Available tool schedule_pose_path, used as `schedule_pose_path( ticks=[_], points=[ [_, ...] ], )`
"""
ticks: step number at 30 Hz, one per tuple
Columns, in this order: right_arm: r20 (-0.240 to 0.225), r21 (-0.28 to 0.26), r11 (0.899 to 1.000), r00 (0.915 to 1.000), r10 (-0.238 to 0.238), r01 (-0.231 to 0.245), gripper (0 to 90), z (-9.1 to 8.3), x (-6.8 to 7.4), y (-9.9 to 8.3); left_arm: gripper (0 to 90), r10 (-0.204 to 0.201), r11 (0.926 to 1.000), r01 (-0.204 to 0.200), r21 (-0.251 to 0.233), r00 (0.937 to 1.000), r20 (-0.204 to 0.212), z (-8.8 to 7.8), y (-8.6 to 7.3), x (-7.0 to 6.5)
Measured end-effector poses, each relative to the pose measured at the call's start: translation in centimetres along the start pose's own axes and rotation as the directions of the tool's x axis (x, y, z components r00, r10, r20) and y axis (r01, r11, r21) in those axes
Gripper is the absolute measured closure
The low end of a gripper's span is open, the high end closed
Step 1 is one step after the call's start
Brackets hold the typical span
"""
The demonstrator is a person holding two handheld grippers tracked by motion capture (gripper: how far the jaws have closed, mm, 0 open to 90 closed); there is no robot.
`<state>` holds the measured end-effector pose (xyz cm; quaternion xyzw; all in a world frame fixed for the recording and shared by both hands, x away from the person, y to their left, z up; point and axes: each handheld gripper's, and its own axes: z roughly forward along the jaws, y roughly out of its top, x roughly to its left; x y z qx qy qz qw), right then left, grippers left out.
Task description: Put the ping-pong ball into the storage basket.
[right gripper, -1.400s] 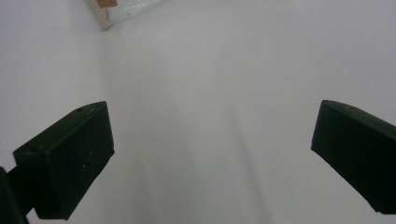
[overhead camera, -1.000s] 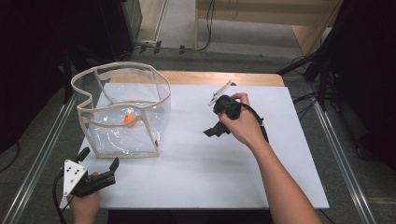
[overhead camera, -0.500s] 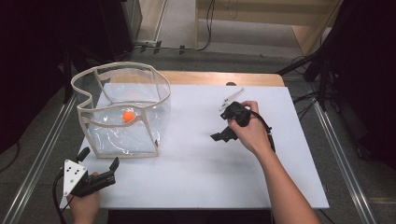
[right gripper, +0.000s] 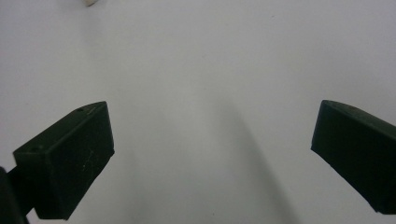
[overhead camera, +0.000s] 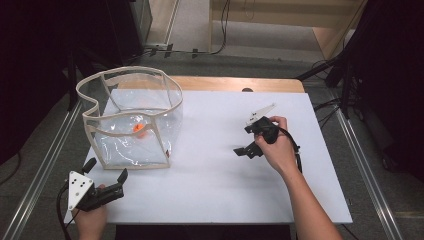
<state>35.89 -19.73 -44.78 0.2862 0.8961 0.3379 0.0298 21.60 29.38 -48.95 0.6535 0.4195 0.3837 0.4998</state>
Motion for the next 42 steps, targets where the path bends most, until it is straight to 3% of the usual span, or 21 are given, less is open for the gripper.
schedule_pose_path(
  ticks=[25,42],
  points=[
    [0.013,-0.105,0.992,0.9971,0.075,-0.073,0.0,-1.3,0.0,-5.6,0.0,0.007,1.0000,-0.007,0.002,1.0000,-0.003,0.0,0.0,-0.1],
    [0.015,-0.197,0.973,0.9919,0.126,-0.121,0.0,-2.2,0.3,-9.9,0.0,0.011,0.9999,-0.011,0.003,0.9999,-0.004,0.0,0.0,-0.1]
  ],
)
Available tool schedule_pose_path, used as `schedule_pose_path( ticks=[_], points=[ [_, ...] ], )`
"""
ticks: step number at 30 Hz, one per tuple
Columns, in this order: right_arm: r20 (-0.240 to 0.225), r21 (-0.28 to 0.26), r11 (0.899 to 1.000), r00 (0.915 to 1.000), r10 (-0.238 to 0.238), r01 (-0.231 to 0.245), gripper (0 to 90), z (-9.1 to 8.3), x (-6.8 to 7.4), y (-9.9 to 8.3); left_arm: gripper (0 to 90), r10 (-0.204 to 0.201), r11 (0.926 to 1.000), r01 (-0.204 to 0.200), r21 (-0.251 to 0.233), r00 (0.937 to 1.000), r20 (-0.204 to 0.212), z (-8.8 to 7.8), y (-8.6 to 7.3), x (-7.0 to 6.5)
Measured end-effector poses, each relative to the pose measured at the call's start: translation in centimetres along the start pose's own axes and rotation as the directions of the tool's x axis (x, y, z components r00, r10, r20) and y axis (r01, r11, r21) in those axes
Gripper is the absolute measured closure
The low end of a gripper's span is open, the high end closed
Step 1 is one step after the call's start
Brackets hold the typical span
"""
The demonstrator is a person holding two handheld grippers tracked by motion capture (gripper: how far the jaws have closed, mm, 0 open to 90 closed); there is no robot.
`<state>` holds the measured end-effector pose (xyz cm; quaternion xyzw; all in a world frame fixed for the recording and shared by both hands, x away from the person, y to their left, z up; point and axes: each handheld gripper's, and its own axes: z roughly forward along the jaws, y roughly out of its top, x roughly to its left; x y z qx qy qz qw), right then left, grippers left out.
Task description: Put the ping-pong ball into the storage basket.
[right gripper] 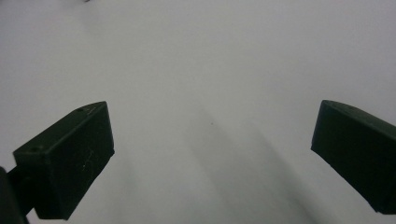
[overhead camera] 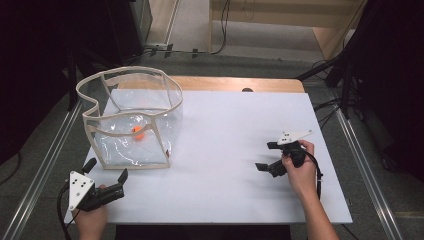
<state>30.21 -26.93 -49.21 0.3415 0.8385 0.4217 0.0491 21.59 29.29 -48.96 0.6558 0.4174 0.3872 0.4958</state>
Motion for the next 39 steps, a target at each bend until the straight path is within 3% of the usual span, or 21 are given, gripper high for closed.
schedule_pose_path(
  ticks=[39],
  points=[
    [0.061,-0.123,0.989,0.9936,0.095,-0.087,0.0,-4.0,-0.2,-6.5,0.0,0.003,1.0000,-0.003,0.001,1.0000,-0.002,0.0,0.0,0.0]
  ],
)
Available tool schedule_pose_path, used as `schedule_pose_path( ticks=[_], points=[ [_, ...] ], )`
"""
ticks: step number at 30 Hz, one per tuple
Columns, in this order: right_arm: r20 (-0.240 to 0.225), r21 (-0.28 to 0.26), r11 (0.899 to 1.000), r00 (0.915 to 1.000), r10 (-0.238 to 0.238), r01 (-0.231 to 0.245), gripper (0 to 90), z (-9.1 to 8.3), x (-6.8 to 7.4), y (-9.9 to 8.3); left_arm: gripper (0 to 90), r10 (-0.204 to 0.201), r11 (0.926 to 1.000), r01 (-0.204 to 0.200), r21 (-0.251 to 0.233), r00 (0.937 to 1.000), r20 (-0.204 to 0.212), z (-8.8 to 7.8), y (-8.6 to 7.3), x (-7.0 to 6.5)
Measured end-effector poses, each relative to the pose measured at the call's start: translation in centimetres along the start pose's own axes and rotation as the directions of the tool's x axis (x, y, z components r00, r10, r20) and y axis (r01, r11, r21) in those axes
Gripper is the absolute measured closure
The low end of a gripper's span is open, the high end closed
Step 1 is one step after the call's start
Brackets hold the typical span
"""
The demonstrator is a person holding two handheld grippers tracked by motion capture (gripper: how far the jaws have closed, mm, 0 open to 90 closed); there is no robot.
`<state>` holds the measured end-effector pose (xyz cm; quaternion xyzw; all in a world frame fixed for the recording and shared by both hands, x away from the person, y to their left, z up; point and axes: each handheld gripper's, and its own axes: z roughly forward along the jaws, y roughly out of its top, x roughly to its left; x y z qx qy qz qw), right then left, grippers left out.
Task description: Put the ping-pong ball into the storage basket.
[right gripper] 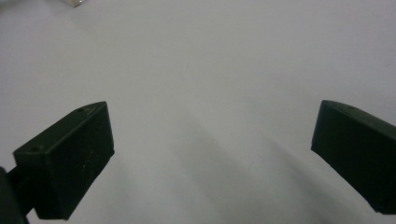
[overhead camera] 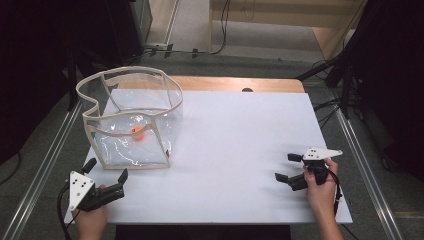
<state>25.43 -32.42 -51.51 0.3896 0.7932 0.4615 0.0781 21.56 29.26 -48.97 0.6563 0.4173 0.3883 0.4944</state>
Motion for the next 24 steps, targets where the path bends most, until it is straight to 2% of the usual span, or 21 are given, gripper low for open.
schedule_pose_path(
  ticks=[7,17,20,24],
  points=[
    [0.012,-0.034,0.999,0.9998,0.018,-0.018,0.0,-1.2,-0.3,-0.8,0.0,0.001,1.0000,-0.001,-0.001,1.0000,0.000,0.0,0.0,0.0],
    [0.046,-0.140,0.989,0.9979,0.044,-0.037,0.0,-2.9,-0.6,-1.6,0.0,-0.010,1.0000,0.010,0.000,0.9999,0.010,0.1,0.0,0.2],
    [0.055,-0.145,0.989,0.9978,0.037,-0.029,0.0,-3.2,-0.7,-1.8,0.0,-0.023,0.9997,0.023,-0.002,0.9997,0.010,0.1,0.1,0.3],
    [0.060,-0.153,0.988,0.9975,0.037,-0.027,0.0,-3.4,-0.6,-1.9,0.0,-0.009,1.0000,0.009,0.005,1.0000,0.005,0.1,0.0,0.1]
  ],
)
